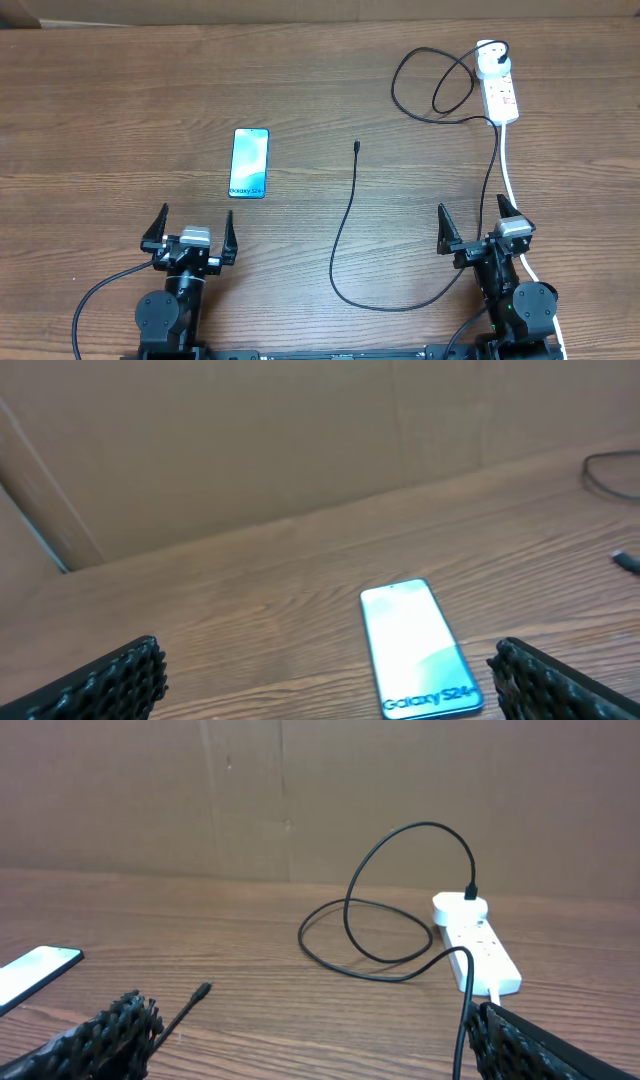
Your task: Plug charger to phone and switch on socket
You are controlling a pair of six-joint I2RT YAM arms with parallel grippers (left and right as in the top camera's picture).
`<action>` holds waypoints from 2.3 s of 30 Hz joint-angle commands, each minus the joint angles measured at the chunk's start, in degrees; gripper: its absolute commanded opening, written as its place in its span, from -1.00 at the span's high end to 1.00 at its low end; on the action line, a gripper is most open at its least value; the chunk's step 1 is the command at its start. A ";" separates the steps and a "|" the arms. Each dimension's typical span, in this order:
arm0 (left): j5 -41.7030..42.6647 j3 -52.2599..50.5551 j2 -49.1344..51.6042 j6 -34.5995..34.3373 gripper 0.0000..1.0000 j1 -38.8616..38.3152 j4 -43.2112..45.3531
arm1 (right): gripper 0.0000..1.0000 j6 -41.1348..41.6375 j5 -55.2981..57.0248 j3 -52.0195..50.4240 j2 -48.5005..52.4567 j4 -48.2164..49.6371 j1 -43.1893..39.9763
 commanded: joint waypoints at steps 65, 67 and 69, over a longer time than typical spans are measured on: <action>20.92 106.68 95.84 -3.91 -0.99 0.52 -74.64 | -1.00 4.90 -14.38 90.73 78.16 -73.50 0.33; 21.35 106.68 97.29 -3.91 -0.99 0.44 -73.94 | -1.00 4.87 -15.23 90.73 79.54 -73.50 0.33; 21.00 106.68 98.90 -3.96 -0.91 -0.04 -73.44 | -1.00 4.87 -15.23 90.73 80.54 -73.70 0.33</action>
